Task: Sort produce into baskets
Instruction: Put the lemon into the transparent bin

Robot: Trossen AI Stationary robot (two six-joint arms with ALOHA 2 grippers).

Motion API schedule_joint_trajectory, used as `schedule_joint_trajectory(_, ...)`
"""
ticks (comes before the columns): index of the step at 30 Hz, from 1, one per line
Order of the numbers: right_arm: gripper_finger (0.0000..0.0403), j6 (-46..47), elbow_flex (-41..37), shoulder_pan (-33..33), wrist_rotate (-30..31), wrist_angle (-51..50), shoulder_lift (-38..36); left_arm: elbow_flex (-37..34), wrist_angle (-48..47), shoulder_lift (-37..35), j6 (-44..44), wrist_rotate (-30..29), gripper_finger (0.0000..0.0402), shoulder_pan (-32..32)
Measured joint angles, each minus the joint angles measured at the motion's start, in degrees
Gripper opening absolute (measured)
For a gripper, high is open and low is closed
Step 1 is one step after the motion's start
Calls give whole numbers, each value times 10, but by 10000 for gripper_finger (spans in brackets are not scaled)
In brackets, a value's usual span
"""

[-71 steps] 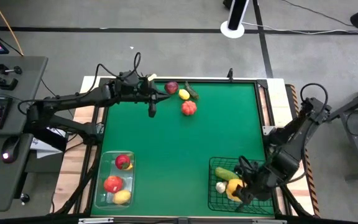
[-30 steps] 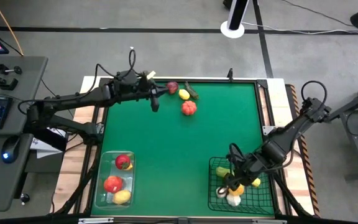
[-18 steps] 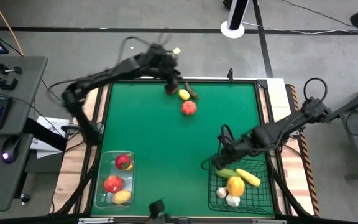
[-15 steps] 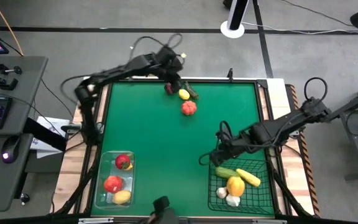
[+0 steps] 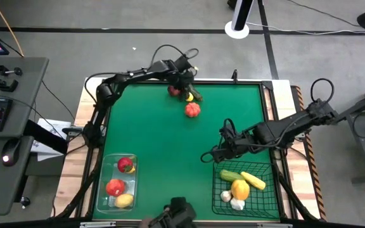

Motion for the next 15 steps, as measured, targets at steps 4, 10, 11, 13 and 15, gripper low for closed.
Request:
schedule_joint_trajectory(4,355,-3,0,0,0,0,0,-4,2,-1,182,-22,250,-14)
schedule_joint_trajectory(10,355,-15,0,0,1,0,0,-4,9,18,309,-74,248,-20)
schedule_joint_trajectory(11,355,-20,0,0,0,0,0,-4,11,23,314,-88,248,-20)
schedule_joint_trajectory(13,355,-23,0,0,1,0,0,-4,8,33,320,-100,248,-20)
schedule_joint_trajectory(15,355,-24,0,0,6,0,0,-5,6,41,328,-103,248,-20)
